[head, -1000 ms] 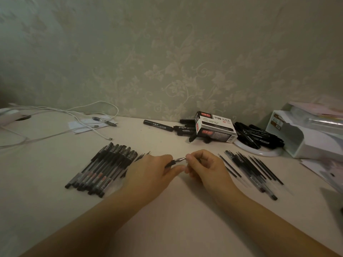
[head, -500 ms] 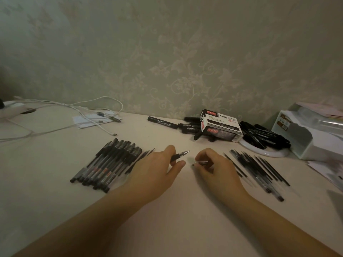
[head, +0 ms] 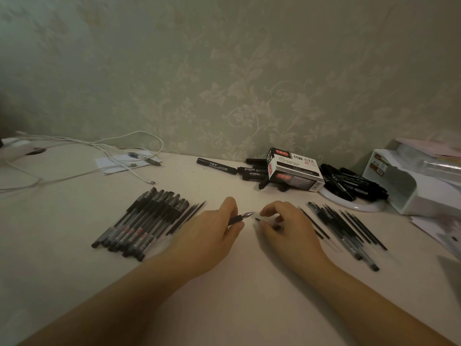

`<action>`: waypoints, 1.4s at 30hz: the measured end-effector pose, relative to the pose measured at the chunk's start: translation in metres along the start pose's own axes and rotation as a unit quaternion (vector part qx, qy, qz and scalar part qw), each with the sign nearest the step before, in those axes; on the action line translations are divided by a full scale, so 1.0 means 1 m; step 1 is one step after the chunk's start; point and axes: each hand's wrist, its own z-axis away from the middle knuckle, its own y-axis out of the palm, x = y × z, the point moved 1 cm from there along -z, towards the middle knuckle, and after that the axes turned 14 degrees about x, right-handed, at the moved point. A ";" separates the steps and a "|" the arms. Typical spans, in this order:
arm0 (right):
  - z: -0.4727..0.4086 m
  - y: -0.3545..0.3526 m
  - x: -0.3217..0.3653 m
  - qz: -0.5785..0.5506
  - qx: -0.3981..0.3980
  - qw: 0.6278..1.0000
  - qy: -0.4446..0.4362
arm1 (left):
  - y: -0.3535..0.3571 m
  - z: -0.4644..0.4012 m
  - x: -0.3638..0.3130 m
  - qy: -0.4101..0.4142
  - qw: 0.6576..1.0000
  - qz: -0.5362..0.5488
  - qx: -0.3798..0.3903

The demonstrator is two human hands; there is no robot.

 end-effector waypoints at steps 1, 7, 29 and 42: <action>0.000 -0.001 0.001 -0.005 -0.008 1.000 -0.003 | 0.000 0.000 0.001 0.004 1.000 -0.001 0.001; 0.003 -0.004 0.016 -0.083 -0.012 0.995 -0.058 | 0.002 0.000 -0.001 0.039 0.999 0.003 0.004; -0.001 -0.001 0.007 -0.214 0.099 0.969 -0.072 | 0.005 -0.001 0.001 0.056 0.998 0.025 0.025; 0.000 -0.002 0.008 -0.228 0.087 0.967 -0.069 | 0.004 -0.002 0.002 0.070 0.997 0.034 0.020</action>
